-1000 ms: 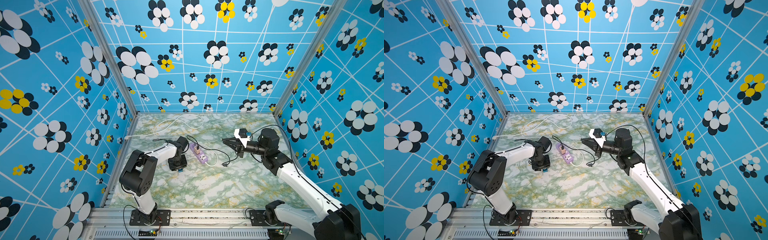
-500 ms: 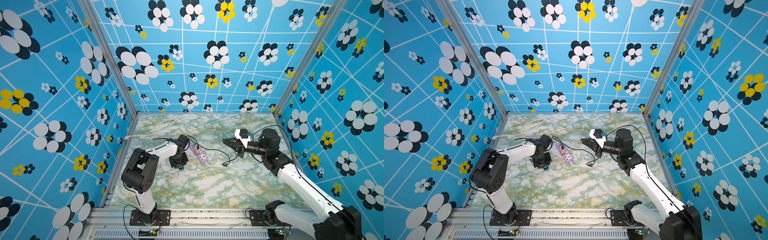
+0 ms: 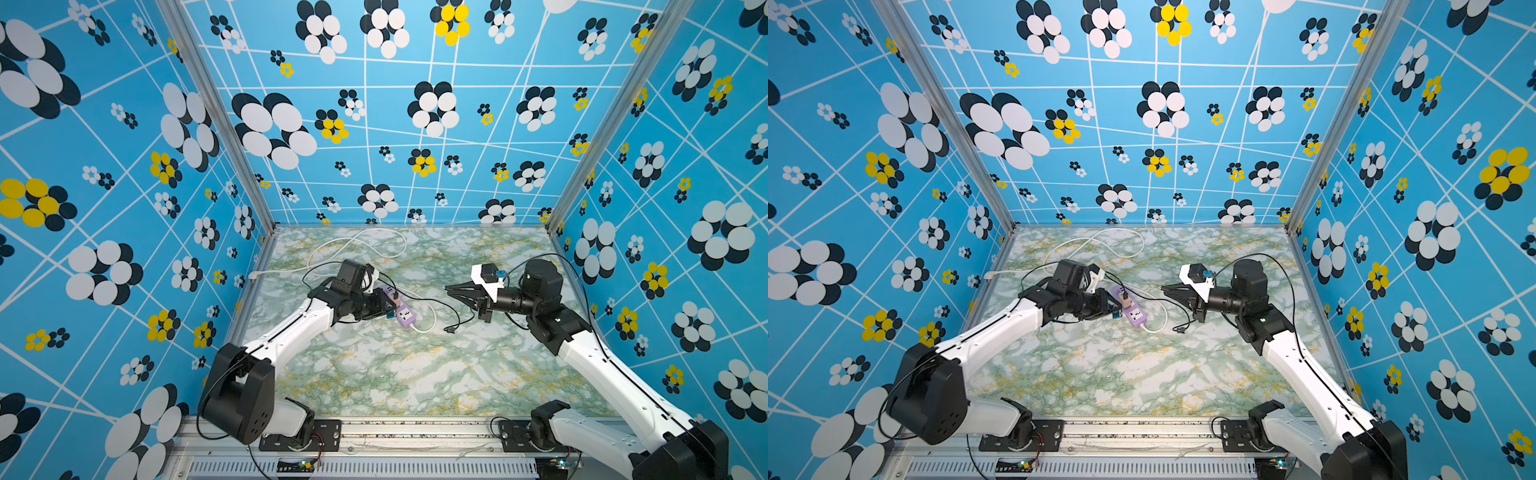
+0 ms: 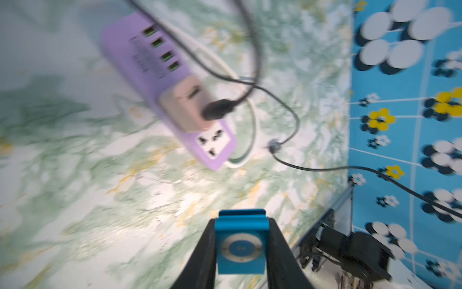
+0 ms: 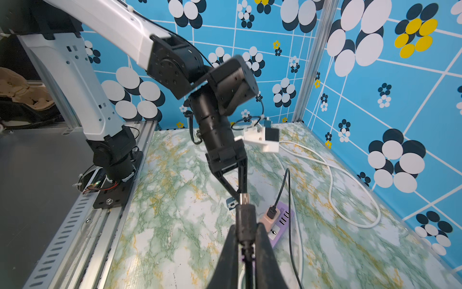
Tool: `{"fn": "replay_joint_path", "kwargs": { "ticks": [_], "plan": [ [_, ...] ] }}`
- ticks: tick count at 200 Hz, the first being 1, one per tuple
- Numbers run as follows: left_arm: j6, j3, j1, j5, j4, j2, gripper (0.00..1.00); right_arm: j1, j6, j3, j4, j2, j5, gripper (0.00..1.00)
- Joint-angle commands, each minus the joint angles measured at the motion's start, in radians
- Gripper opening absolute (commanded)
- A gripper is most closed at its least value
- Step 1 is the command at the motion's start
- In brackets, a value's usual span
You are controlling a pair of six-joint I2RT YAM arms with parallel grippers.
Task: Charge mp3
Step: Pick up the MP3 player from the center of the board, then reset both arms
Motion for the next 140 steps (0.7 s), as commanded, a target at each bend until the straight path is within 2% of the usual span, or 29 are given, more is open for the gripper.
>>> {"fn": "replay_joint_path", "kwargs": {
  "ticks": [1,30,63,88,125,140],
  "plan": [
    [0.144,0.027,-0.027,0.194,0.04,-0.088,0.23,0.035,-0.154,0.024,-0.213,-0.021,-0.02,0.01],
    [0.24,0.083,-0.041,0.194,-0.062,-0.141,0.23,0.079,-0.278,0.062,-0.351,-0.016,0.024,0.01],
    [0.238,0.144,-0.062,0.168,-0.11,-0.113,0.23,0.148,-0.394,0.116,-0.475,0.015,0.108,0.01],
    [0.198,0.217,-0.113,0.05,-0.208,-0.061,0.22,0.234,-0.428,0.168,-0.526,0.034,0.267,0.0],
    [0.066,0.3,-0.162,-0.147,-0.38,-0.049,0.22,0.325,-0.435,0.234,-0.589,0.037,0.519,0.0],
    [0.02,0.313,-0.189,-0.205,-0.43,-0.06,0.21,0.343,-0.426,0.247,-0.596,0.044,0.567,0.0]
  ]
}}
